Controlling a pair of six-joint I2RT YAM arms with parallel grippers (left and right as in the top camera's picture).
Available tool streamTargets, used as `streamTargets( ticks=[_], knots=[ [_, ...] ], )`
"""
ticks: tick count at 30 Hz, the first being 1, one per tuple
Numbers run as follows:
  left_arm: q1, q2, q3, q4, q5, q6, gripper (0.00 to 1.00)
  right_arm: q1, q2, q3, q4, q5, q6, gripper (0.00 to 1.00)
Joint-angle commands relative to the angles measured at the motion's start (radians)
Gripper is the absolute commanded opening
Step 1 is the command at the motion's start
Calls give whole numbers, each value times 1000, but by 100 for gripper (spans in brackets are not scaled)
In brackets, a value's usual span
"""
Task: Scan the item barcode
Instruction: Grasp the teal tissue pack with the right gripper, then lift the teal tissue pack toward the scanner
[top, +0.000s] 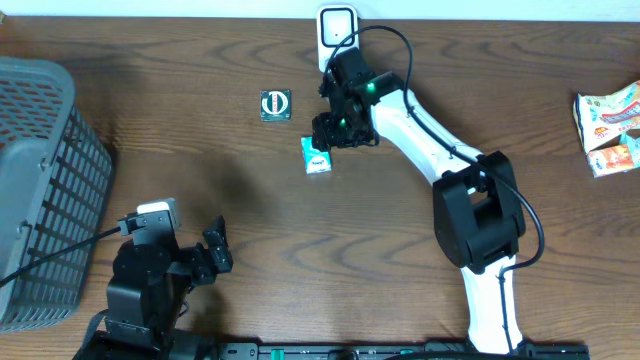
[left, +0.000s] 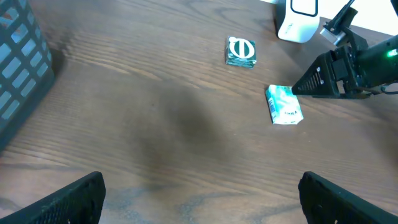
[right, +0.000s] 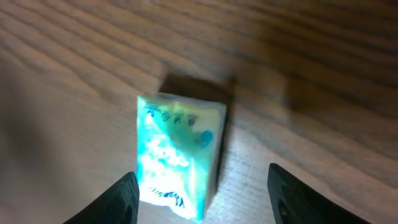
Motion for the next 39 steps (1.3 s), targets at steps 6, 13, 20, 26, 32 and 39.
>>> streamTargets(
  ticks=[6,13,20,26,32,39],
  knots=[
    [0,-2,-1,2,-13,-5,98,31,-13,-71,63,48,21,57],
    [0,-2,-1,2,-13,-5,98,76,-13,-167,187,82,69,47],
    [0,-2,-1,2,-13,-5,98,81,-13,-188,195,109,85,23],
    [0,-2,-1,2,-13,-5,98,49,-36,-185,178,-3,84,11],
    [0,-2,-1,2,-13,-5,98,-16,-106,-185,130,-60,74,8],
    [0,-2,-1,2,-13,-5,98,-113,-180,-185,113,-331,-57,5]
  ],
)
